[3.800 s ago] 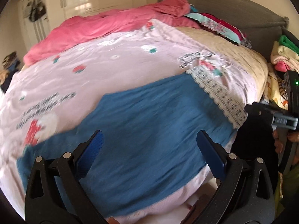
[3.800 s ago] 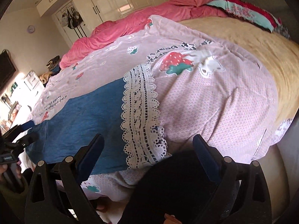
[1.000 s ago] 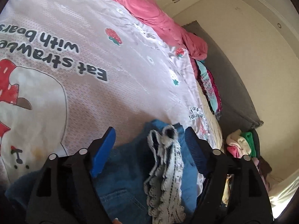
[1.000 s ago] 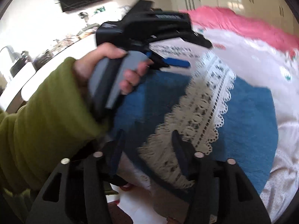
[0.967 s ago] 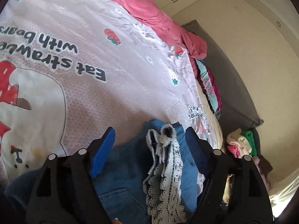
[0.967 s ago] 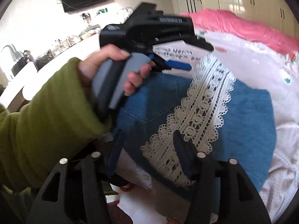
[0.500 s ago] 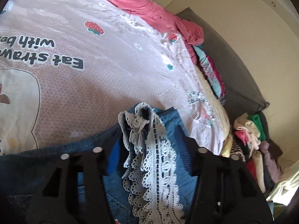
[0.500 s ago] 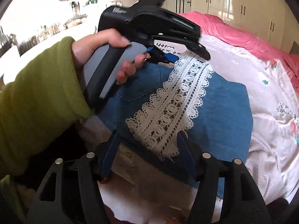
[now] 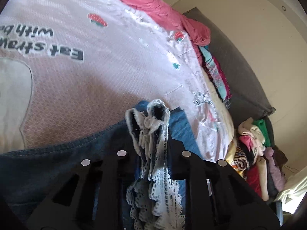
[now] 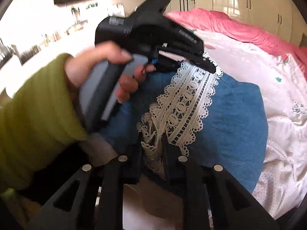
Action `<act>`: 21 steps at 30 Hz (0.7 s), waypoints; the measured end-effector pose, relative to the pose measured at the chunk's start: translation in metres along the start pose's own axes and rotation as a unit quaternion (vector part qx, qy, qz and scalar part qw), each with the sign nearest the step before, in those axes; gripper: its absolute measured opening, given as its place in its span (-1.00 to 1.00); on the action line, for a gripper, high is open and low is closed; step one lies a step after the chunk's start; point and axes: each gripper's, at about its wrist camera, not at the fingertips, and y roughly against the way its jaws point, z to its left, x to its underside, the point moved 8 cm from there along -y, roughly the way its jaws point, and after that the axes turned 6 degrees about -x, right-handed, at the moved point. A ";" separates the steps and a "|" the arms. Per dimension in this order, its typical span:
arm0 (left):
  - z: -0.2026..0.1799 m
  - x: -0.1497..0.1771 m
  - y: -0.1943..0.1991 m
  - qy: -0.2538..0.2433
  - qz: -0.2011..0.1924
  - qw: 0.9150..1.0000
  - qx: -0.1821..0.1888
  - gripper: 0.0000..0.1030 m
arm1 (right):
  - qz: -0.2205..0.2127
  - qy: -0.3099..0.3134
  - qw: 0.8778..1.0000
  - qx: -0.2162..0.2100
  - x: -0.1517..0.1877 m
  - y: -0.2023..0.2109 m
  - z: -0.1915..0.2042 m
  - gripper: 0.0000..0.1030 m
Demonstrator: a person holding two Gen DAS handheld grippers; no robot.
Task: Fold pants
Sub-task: 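Lay the lace strip flat over the denim with the left gripper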
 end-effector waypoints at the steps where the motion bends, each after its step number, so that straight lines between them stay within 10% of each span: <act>1: -0.002 -0.002 0.008 -0.004 -0.009 1.000 0.001 -0.76 | -0.007 0.003 1.000 -0.014 -0.004 0.005 0.005 -0.68; 7: 0.022 0.005 0.001 -0.015 0.010 0.996 -0.084 -0.67 | 0.038 0.016 0.999 -0.023 0.008 -0.025 0.009 -0.59; 12: 0.029 0.005 0.000 -0.004 0.014 0.997 -0.074 -0.61 | 0.030 0.029 0.998 -0.040 0.008 -0.024 0.018 -0.33; 21: 0.026 -0.004 0.047 -0.012 -0.050 0.993 -0.110 0.08 | -0.020 -0.019 0.997 -0.069 0.008 0.040 -0.006 -0.17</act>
